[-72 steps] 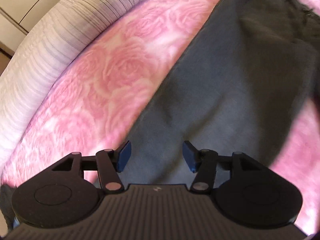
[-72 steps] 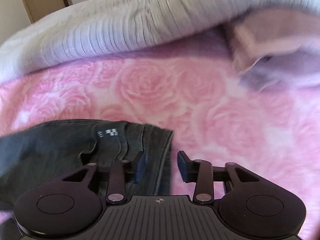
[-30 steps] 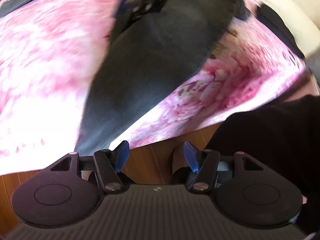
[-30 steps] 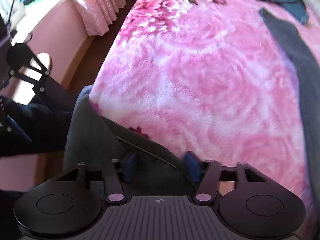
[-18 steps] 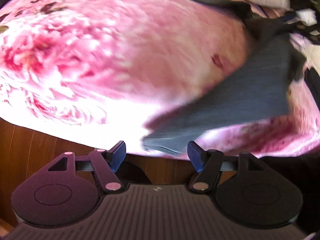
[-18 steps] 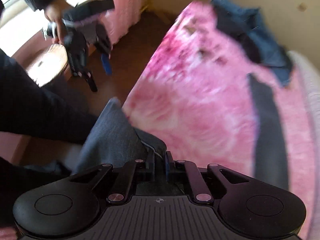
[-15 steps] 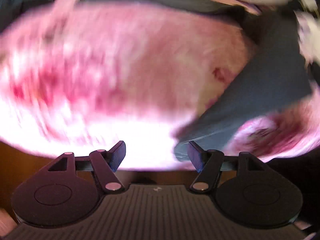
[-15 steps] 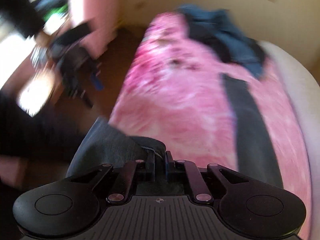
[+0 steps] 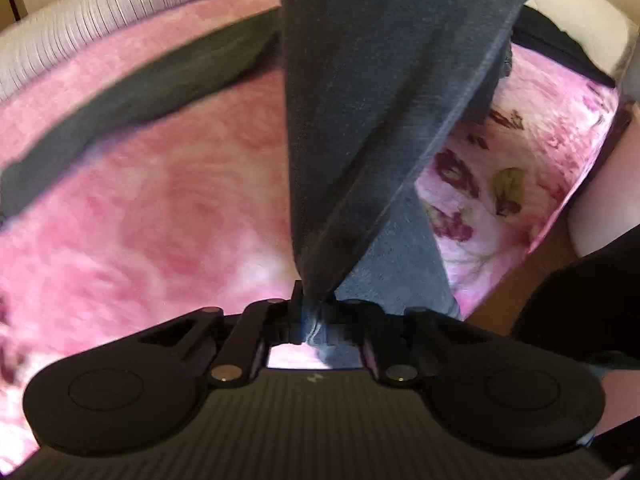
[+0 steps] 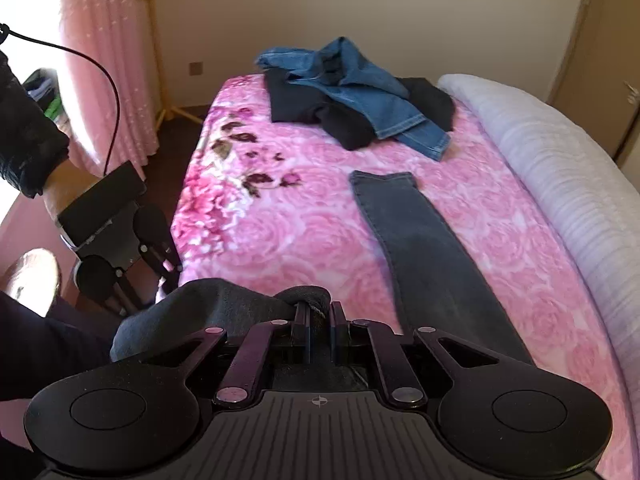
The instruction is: Fold clothes
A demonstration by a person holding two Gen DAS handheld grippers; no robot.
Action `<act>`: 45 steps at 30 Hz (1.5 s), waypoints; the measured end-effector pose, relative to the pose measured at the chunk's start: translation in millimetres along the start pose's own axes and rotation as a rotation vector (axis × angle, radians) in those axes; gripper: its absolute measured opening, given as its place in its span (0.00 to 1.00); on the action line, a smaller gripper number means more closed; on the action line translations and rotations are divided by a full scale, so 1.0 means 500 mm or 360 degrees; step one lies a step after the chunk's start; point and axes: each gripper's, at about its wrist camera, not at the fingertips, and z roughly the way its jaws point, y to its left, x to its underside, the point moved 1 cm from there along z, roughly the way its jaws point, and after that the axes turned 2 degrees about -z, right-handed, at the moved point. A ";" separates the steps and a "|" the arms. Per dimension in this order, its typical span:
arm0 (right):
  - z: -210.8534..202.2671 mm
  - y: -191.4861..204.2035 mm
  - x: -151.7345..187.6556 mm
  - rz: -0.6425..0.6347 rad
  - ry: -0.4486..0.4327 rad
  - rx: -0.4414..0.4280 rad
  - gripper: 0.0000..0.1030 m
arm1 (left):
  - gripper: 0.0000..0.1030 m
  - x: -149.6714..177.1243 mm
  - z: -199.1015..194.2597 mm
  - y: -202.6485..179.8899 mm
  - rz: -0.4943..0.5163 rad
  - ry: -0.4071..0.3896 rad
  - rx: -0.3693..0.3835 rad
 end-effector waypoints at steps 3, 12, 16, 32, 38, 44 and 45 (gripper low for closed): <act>-0.024 -0.029 0.005 0.0113 -0.0067 0.0067 0.07 | 0.02 -0.026 -0.092 0.057 0.0064 -0.0051 -0.0284; 0.069 -0.032 -0.015 0.0345 -0.0142 0.0174 0.56 | 0.36 0.010 -0.144 0.178 0.0400 0.0332 -0.1024; 0.068 -0.017 0.055 0.0617 -0.0052 0.0210 0.59 | 0.35 0.099 -0.064 0.175 0.0346 0.0584 -0.0918; -0.055 0.158 0.469 0.1229 0.0573 0.1245 0.64 | 0.49 0.160 0.073 0.188 0.0939 0.0408 -0.0828; 0.022 0.206 0.524 0.0656 0.1118 0.1641 0.66 | 0.50 0.203 0.064 0.194 0.1176 0.0229 -0.0831; 0.065 0.196 0.605 0.0292 0.1052 0.1784 0.66 | 0.54 0.231 0.076 0.198 0.1194 0.0031 -0.0980; 0.059 0.192 0.611 0.0268 0.1010 0.1801 0.66 | 0.52 0.234 0.079 0.197 0.1177 0.0002 -0.1013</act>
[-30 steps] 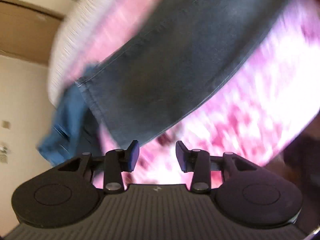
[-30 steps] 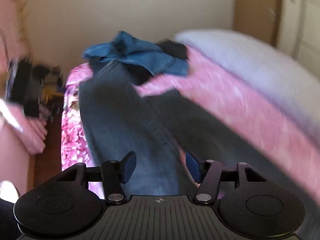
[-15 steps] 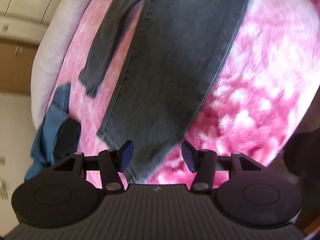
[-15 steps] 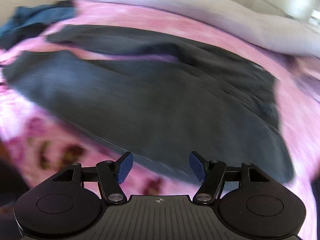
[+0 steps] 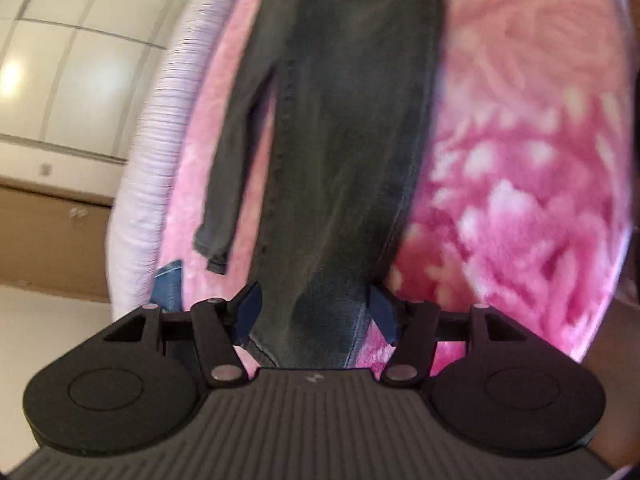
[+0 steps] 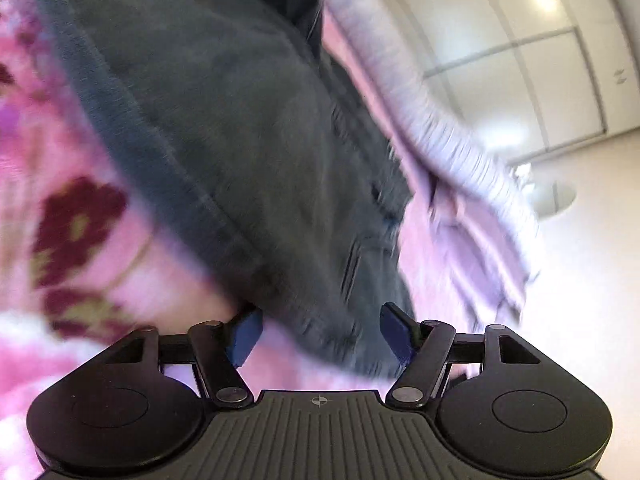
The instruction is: Fold clothes
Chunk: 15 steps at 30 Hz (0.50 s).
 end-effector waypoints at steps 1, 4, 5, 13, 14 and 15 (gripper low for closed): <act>0.006 -0.007 0.008 0.0009 -0.0041 -0.0001 0.66 | 0.46 0.001 0.002 -0.005 -0.0012 -0.0013 -0.0034; 0.016 -0.020 0.030 -0.0043 -0.0142 0.0018 0.66 | 0.22 0.005 0.014 -0.014 -0.0038 -0.0051 -0.0105; 0.019 -0.023 0.035 -0.0066 -0.0154 0.0021 0.65 | 0.19 0.006 0.022 -0.013 -0.0056 -0.0059 -0.0114; -0.007 -0.013 0.019 -0.0100 0.0010 -0.0011 0.11 | 0.07 0.027 0.037 0.026 -0.0075 -0.0178 -0.0212; -0.025 -0.012 0.016 -0.0094 0.0018 -0.0008 0.10 | 0.07 0.038 0.029 0.035 -0.0072 -0.0176 -0.0209; -0.050 -0.011 0.013 -0.0101 0.0019 -0.0010 0.10 | 0.06 0.049 0.020 0.044 -0.0080 -0.0177 -0.0204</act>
